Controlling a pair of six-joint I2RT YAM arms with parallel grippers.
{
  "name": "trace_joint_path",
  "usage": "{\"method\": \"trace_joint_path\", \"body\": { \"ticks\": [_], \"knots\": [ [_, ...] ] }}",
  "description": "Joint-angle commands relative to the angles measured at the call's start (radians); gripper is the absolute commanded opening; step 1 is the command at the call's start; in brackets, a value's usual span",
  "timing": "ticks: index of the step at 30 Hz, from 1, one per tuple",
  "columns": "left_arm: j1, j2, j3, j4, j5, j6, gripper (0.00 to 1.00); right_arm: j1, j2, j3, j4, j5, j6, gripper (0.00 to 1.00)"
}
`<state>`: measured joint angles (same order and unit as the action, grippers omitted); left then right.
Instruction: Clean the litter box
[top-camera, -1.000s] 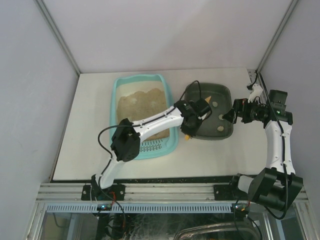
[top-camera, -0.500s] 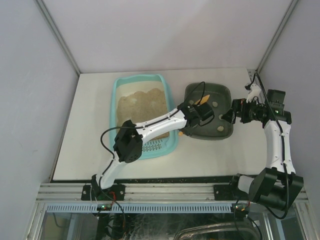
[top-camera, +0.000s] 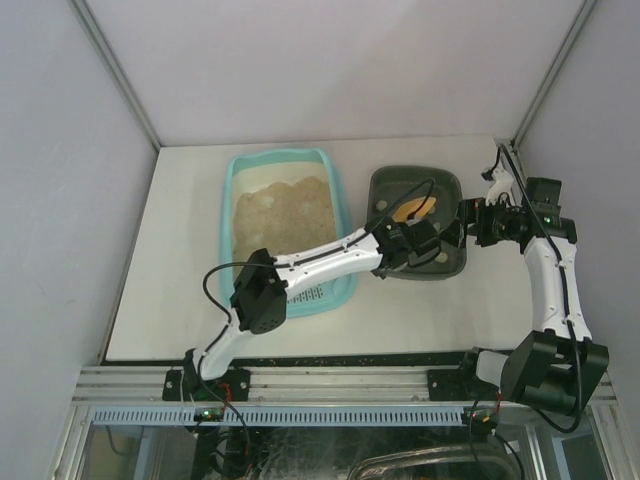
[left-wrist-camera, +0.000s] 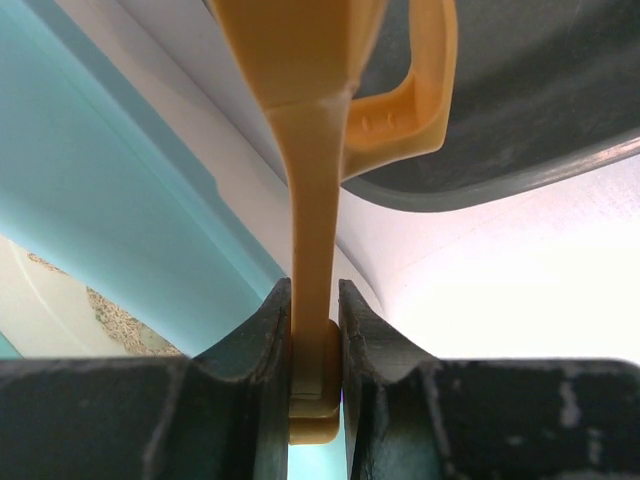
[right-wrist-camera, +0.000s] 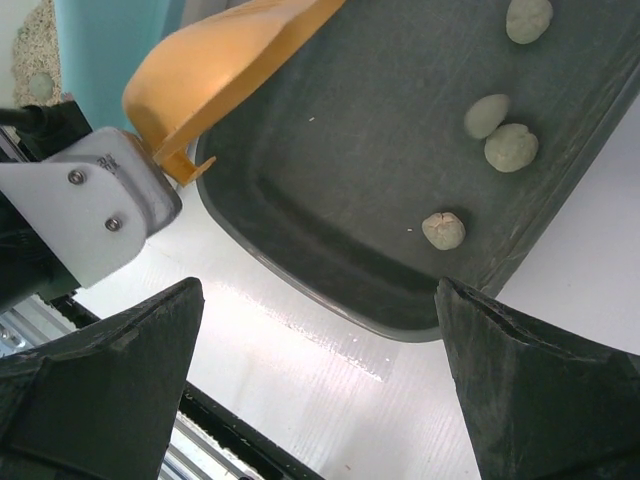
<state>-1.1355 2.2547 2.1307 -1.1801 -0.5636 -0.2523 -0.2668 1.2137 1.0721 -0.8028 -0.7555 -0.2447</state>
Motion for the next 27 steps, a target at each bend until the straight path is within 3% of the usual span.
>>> {"method": "trace_joint_path", "body": {
  "ticks": [1,6,10,13,17,21,27],
  "knots": [
    [0.053,-0.171,0.064,-0.012,0.043,-0.051,0.0,-0.021,-0.026,0.009,0.027,-0.009,0.001,1.0],
    [0.232,-0.513,-0.101,0.065,0.166,-0.108,0.0,0.002,-0.027,-0.003,0.034,-0.159,-0.018,1.0],
    [0.488,-0.911,-0.452,0.286,0.307,-0.149,0.0,0.2,0.045,0.113,-0.021,-0.031,-0.073,1.0],
    [0.672,-1.151,-0.745,0.435,0.3,-0.154,0.0,0.419,0.08,0.226,-0.029,0.196,-0.207,1.0],
    [0.763,-1.339,-0.944,0.536,0.126,-0.106,0.0,0.695,0.155,0.374,-0.09,0.491,-0.609,1.0],
    [0.763,-1.448,-1.049,0.623,-0.014,-0.093,0.0,0.845,0.367,0.643,-0.248,0.595,-0.838,1.0],
    [0.764,-1.487,-1.128,0.671,-0.076,-0.092,0.0,1.019,0.349,0.535,-0.176,0.594,-1.452,1.0]
  ]
}}
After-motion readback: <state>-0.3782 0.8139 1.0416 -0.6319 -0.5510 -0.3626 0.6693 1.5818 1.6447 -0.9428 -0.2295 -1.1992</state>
